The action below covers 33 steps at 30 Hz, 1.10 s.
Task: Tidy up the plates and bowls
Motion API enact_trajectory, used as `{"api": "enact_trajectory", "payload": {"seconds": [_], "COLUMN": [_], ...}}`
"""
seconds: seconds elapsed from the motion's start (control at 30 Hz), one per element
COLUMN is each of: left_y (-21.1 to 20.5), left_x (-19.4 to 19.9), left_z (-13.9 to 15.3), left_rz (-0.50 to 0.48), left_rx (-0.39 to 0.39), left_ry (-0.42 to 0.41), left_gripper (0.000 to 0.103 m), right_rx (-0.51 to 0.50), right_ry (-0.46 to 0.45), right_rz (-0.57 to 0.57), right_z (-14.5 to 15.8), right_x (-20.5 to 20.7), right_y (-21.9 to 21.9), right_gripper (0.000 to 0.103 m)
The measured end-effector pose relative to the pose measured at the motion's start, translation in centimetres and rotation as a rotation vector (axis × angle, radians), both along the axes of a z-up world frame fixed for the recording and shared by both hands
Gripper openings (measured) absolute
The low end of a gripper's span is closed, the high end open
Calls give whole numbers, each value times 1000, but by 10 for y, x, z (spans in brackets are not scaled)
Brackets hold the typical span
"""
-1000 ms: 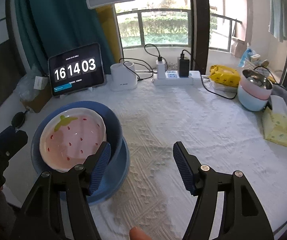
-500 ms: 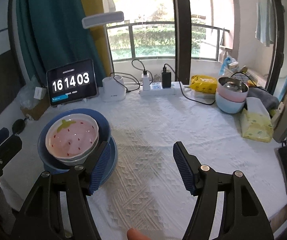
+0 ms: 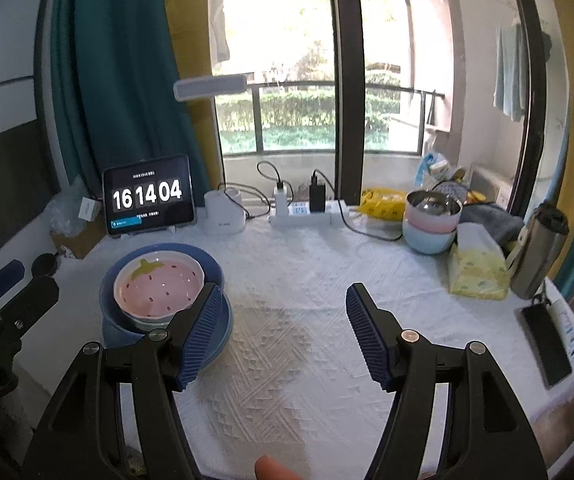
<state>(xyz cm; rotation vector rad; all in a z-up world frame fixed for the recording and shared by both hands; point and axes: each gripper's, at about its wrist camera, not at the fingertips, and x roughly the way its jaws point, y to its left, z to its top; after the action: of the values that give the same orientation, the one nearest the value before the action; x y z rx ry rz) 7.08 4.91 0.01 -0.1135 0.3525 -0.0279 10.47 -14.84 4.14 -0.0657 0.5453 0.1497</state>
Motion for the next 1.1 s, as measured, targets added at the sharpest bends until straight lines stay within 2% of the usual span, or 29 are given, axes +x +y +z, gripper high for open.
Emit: {"api": "enact_trajectory", "payload": {"seconds": [0.4,0.83,1.1], "left_y": [-10,-6,-3], "left_x": [-27,-47,-49], "left_z": [26,47,50], "left_rz": [-1,-11,-9], "left_rx": [51,33,23], "left_ry": [-98,-173,-184], "left_gripper": [96,96,96], "right_rx": [0,-15,-11], "right_ry": [-108,-180,-187], "right_rz": [-6,-32,-45], "right_z": [32,53,56], "right_x": [-35,-57,-60], "right_y": [-7,-9,-11], "right_gripper": [68,68,68]}}
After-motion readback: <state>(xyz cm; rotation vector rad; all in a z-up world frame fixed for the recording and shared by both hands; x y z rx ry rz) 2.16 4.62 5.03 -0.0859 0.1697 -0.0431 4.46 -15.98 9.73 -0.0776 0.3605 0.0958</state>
